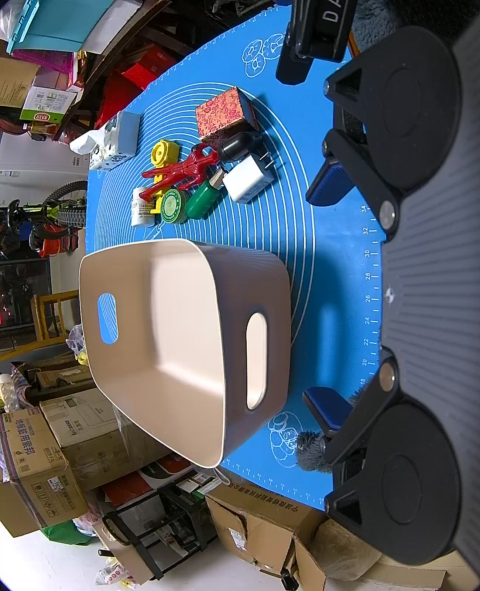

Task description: Organize rigid objects

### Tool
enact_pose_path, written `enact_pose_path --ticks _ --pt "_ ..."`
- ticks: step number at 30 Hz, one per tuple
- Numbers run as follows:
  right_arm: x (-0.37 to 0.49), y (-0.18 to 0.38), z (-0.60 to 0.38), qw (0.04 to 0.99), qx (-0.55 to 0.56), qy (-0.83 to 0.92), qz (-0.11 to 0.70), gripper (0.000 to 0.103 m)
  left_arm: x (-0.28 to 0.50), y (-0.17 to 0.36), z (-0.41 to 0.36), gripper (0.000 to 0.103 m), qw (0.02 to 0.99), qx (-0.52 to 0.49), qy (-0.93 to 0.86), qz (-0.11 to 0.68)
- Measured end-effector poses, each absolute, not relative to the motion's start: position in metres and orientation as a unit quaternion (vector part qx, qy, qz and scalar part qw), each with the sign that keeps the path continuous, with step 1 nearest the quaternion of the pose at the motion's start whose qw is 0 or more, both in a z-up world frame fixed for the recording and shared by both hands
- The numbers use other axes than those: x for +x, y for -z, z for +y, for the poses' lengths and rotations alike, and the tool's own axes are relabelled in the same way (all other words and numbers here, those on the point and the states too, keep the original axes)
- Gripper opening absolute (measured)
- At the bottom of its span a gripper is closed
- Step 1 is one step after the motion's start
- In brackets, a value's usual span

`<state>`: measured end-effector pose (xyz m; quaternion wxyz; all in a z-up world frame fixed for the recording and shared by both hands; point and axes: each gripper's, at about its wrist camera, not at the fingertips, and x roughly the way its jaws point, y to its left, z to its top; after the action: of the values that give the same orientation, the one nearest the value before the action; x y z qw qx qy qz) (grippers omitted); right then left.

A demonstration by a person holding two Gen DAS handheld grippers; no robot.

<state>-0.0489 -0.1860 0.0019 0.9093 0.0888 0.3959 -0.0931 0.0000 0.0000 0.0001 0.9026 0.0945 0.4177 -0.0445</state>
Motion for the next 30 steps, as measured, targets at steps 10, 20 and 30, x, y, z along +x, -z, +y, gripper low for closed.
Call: enact_pose_path --ticks 10,20,30 --pt "-0.0479 -0.0006 -0.1848 0.909 0.087 0.093 0.397 0.101 -0.0001 -0.0001 -0.0001 0.103 0.903 0.094 0.045 0.418" --pt "-0.0474 -0.0017 -0.1832 0.908 0.085 0.094 0.399 0.101 -0.0004 -0.0002 -0.0009 0.103 0.903 0.092 0.045 0.418" --pt "-0.0473 -0.0017 -0.1831 0.908 0.085 0.094 0.399 0.101 -0.0002 -0.0002 -0.0004 0.103 0.903 0.091 0.046 0.418"
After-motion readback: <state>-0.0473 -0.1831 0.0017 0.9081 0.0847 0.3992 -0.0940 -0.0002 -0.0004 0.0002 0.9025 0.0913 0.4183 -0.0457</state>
